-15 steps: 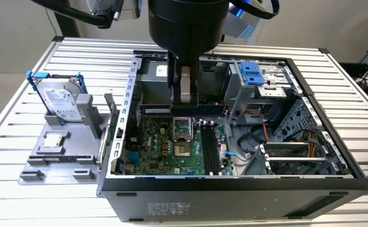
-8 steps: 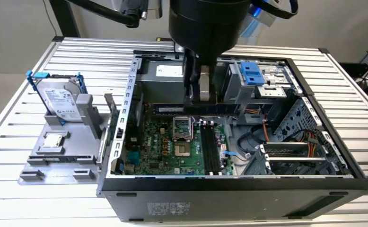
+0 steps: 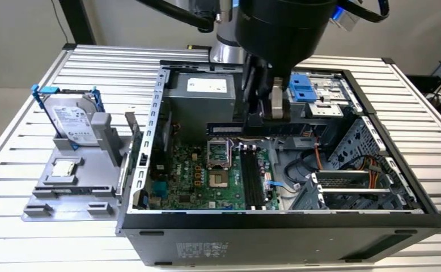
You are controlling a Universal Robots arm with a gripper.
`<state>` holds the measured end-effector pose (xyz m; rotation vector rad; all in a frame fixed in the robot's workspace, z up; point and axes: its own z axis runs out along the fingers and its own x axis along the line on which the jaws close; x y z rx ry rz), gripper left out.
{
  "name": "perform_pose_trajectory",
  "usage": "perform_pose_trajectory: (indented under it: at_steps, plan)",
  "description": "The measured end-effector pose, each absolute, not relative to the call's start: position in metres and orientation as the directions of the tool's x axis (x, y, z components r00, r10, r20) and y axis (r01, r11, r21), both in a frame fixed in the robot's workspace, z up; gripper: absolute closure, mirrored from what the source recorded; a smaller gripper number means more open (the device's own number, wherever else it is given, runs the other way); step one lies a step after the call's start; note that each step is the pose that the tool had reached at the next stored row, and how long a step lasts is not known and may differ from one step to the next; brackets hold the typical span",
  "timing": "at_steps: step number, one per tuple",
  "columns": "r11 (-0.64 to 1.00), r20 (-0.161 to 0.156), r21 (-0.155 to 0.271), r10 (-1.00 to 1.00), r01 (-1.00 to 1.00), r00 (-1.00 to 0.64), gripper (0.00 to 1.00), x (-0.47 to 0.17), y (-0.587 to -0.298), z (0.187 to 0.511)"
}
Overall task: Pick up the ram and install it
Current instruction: 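Pick up the ram and move it above insertion slot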
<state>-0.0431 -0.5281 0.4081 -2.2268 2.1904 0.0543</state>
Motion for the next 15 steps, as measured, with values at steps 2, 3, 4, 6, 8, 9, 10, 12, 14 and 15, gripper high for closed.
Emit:
perform_pose_trajectory:
  at_steps: [2, 3, 4, 6, 8, 9, 10, 12, 14, 15]
  plan:
    - [-0.017, -0.037, 0.012, -0.999, -1.0, 0.016, 1.0, -0.036, -0.527, 0.408]
    - [-0.016, -0.037, 0.012, -0.999, -1.0, 0.016, 1.0, -0.033, -0.527, 0.408]
    - [-0.017, -0.037, 0.012, -0.999, -1.0, 0.016, 1.0, -0.029, -0.527, 0.408]
    - [-0.017, -0.037, 0.012, -0.999, -1.0, 0.016, 1.0, -0.023, -0.526, 0.408]
    - [-0.017, -0.037, 0.012, -0.999, -1.0, 0.016, 1.0, -0.017, -0.525, 0.408]
    - [-0.017, -0.037, 0.012, -0.999, -1.0, 0.016, 1.0, -0.014, -0.525, 0.408]
    - [-0.017, -0.037, 0.012, -0.999, -1.0, 0.016, 1.0, -0.012, -0.525, 0.408]
    - [-0.017, -0.037, 0.012, -0.999, -1.0, 0.016, 1.0, -0.007, -0.524, 0.408]
    - [-0.017, -0.037, 0.012, -0.999, -1.0, 0.016, 1.0, -0.005, -0.524, 0.408]
    - [-0.016, -0.037, 0.012, -0.999, -1.0, 0.016, 1.0, -0.005, -0.524, 0.408]
